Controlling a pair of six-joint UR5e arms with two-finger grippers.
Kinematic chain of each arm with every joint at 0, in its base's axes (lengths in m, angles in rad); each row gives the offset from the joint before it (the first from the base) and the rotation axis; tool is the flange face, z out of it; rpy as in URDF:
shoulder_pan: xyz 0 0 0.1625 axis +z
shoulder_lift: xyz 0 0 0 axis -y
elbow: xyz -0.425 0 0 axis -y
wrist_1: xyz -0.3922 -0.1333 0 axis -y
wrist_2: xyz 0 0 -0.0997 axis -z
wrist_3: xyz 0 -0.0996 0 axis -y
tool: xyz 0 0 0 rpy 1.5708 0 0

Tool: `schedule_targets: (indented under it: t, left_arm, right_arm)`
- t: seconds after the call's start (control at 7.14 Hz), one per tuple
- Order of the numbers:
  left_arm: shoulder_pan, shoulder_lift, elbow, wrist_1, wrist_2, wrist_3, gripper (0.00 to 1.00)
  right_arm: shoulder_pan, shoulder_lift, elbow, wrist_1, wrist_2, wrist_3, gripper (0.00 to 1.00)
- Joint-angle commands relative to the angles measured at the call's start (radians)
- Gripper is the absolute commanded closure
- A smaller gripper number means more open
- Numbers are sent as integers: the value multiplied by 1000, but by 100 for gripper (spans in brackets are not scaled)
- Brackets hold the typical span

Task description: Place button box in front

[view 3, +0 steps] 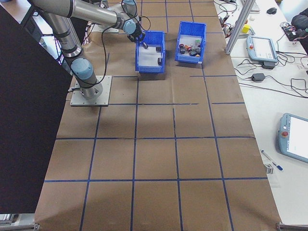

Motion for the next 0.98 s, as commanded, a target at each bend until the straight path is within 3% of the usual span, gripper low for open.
schedule_targets:
  t: [0.0, 0.14, 0.42, 0.7, 0.84]
  left_arm:
    - [0, -1, 5, 4, 13, 0, 1]
    - [0, 2, 7, 4, 13, 0, 1]
    - [0, -1, 7, 4, 13, 0, 1]
    - [0, 5, 7, 4, 13, 0, 1]
    - [0, 8, 7, 4, 13, 0, 1]
  right_arm:
    - [-3, -15, -11, 13, -8, 14, 0]
    - [-1, -47, -27, 19, -8, 13, 0]
    - [-36, -128, -68, 139, -7, 4, 0]
    - [-201, -133, -169, 265, 2, 10, 0]
    - [-292, -133, -198, 269, 4, 11, 0]
